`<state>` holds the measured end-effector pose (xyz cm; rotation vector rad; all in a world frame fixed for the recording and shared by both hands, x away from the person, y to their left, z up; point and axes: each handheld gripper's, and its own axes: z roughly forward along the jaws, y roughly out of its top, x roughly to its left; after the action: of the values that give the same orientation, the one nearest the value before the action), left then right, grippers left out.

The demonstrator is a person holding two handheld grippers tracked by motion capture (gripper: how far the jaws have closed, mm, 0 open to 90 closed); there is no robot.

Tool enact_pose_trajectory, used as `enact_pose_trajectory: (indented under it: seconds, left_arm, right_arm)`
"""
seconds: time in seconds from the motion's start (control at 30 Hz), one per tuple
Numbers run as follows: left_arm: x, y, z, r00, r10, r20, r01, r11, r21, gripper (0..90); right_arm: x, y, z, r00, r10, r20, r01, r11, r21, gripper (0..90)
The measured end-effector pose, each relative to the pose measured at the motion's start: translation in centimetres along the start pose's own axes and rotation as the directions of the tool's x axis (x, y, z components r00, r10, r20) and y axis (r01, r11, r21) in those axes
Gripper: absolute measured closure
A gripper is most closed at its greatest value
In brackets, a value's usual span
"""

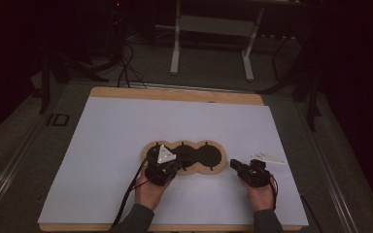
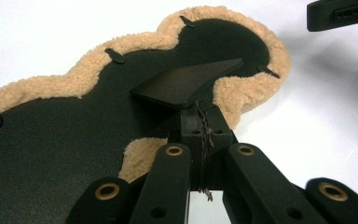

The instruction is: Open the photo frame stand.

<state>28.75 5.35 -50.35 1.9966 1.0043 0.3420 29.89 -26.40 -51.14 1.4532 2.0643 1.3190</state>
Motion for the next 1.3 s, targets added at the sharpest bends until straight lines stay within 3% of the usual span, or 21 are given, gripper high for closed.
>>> enact_pose_trajectory:
  seconds: [0.23,0.33,0.53,0.7,0.73,1.07,1.17,1.2,1.3]
  left_arm:
    - [-0.3,-0.3,0.2,0.9998,0.022,-0.003,-0.022,0.9996,0.018,84.0]
    - [-0.2,-0.4,0.1,0.9995,0.031,-0.007,-0.031,0.9992,0.027,77.3]
    - [-0.3,-0.5,0.1,0.9962,0.059,-0.065,-0.057,0.9976,0.040,64.3]
    - [-0.3,-0.3,0.4,0.9949,0.074,-0.069,-0.071,0.9965,0.045,51.6]
    - [-0.3,-0.1,0.6,0.9928,0.094,-0.075,-0.089,0.9944,0.056,50.4]
    - [-0.5,1.3,1.6,0.9882,0.134,-0.073,-0.130,0.9893,0.066,48.8]
    - [-0.7,1.6,1.8,0.9835,0.164,-0.078,-0.158,0.9845,0.077,48.4]
    - [-0.8,1.9,2.1,0.9771,0.193,-0.089,-0.185,0.9784,0.092,48.3]
    - [-1.0,2.1,2.5,0.9683,0.227,-0.103,-0.217,0.9706,0.104,48.0]
  right_arm:
    - [0.0,0.0,0.0,1.0000,0.000,-0.002,0.000,1.000,0.001,86.2]
    - [0.0,0.0,0.0,1.0000,-0.002,-0.003,0.002,1.000,0.003,85.5]
    - [0.0,0.0,0.0,1.0000,-0.003,-0.001,0.003,1.000,0.003,84.1]
    - [0.0,0.0,0.1,1.0000,-0.004,-0.001,0.004,1.000,0.005,83.2]
    - [0.0,0.0,0.1,1.0000,-0.005,-0.001,0.005,1.000,0.004,83.0]
    - [-0.1,0.0,0.1,1.0000,0.000,-0.007,0.000,1.000,0.007,80.3]
    - [0.0,0.0,0.2,1.0000,0.001,-0.007,-0.001,1.000,0.009,79.7]
    - [0.0,0.0,0.2,1.0000,0.001,-0.010,0.000,1.000,0.012,79.3]
    - [0.0,0.0,0.2,0.9999,-0.002,-0.011,0.002,1.000,0.013,78.6]
